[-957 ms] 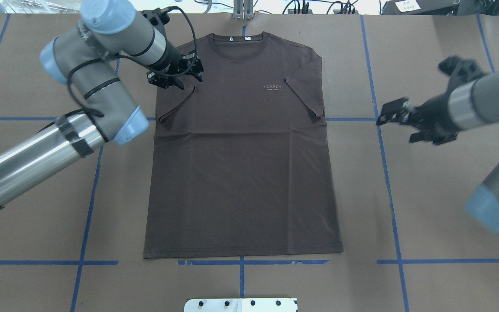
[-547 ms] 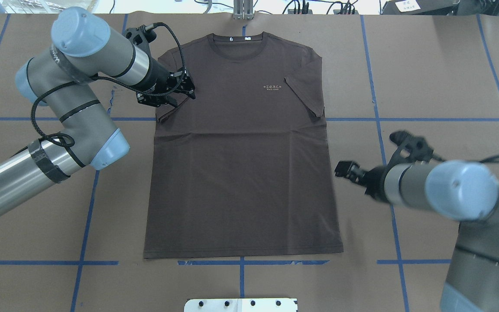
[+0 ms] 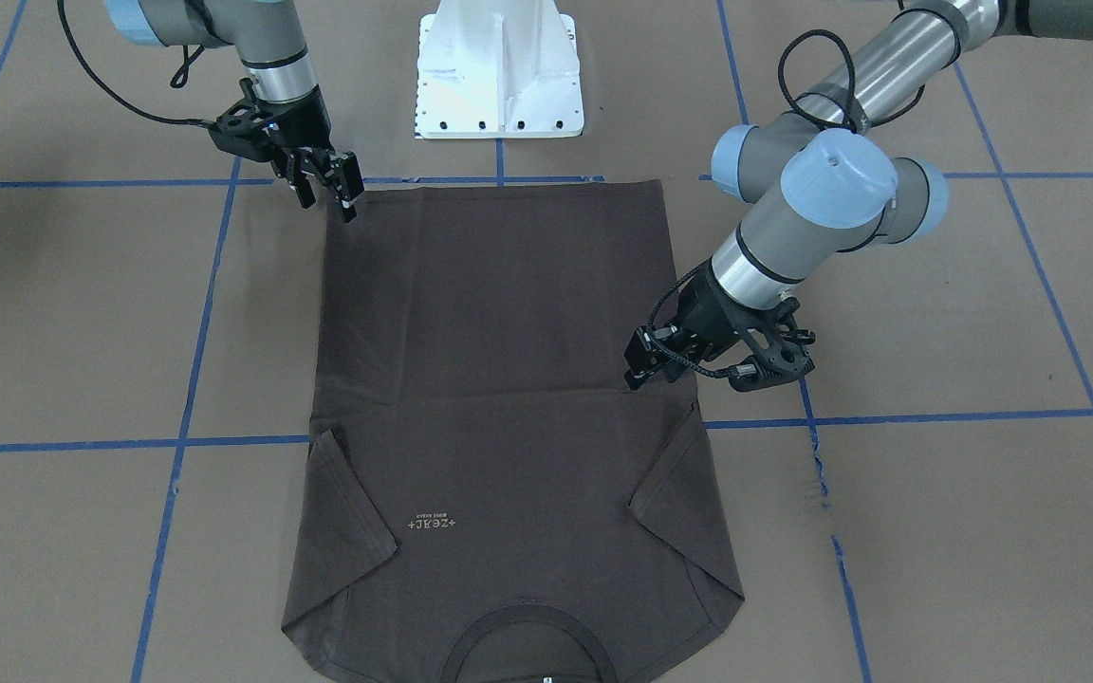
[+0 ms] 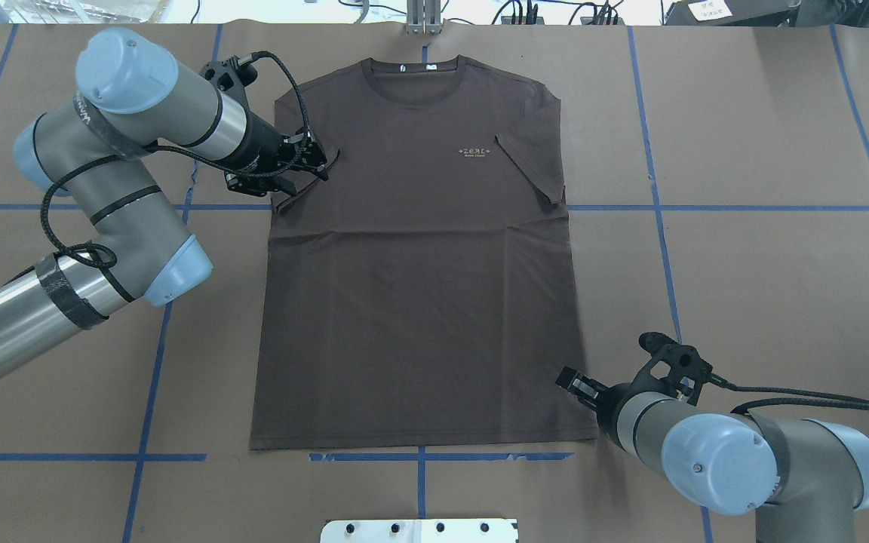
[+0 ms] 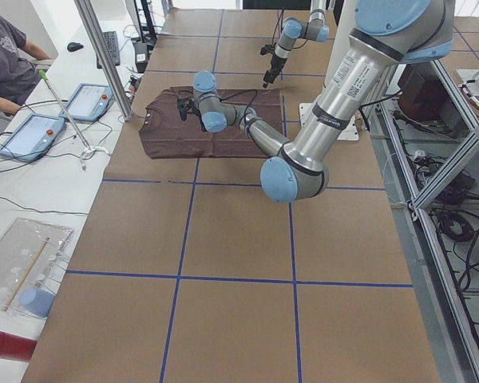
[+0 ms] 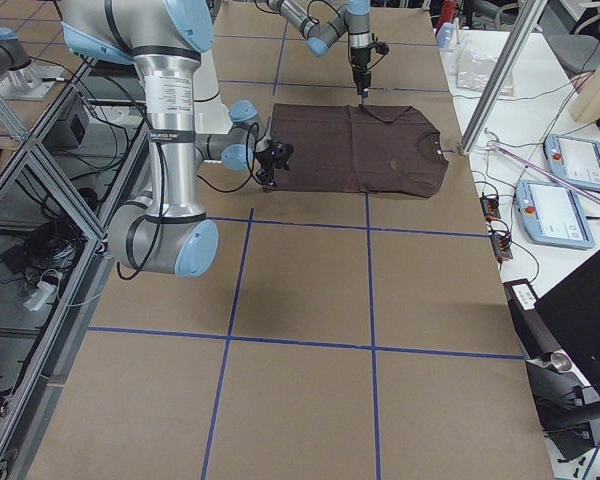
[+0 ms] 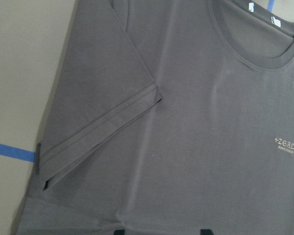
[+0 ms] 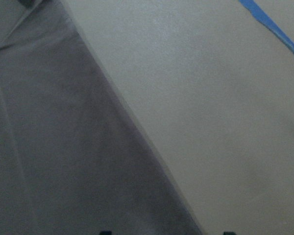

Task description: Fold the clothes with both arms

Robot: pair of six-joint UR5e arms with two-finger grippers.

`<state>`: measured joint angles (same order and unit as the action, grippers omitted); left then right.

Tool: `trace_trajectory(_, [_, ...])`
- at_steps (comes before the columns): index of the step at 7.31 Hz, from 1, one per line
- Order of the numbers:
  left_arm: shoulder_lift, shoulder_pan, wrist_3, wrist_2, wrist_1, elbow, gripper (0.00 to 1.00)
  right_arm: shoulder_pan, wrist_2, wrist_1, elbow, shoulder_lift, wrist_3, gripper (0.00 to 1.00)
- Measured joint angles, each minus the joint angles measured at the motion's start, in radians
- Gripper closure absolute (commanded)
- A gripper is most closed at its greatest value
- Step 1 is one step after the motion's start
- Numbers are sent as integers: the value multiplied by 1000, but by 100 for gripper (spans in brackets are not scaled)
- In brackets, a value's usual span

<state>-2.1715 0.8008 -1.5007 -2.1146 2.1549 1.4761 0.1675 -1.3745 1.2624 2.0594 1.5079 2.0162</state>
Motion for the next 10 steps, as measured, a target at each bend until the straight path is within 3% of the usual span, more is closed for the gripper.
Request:
trace_trajectory(5, [8, -3, -27, 6, 2, -8, 39, -50, -20, 21, -9, 7, 7, 31])
trace_trajectory(7, [9, -11, -27, 24, 2, -12, 39, -65, -20, 45, -6, 6, 7, 50])
trace_trajectory(8, [9, -13, -28, 27, 2, -12, 39, -69, -20, 48, -4, 6, 7, 66])
trace_trajectory(9, [10, -13, -28, 27, 2, -13, 39, -73, -20, 49, -2, 6, 7, 94])
trace_trajectory(10, [10, -14, -28, 28, 2, -14, 39, -76, -20, 49, 0, 6, 7, 100])
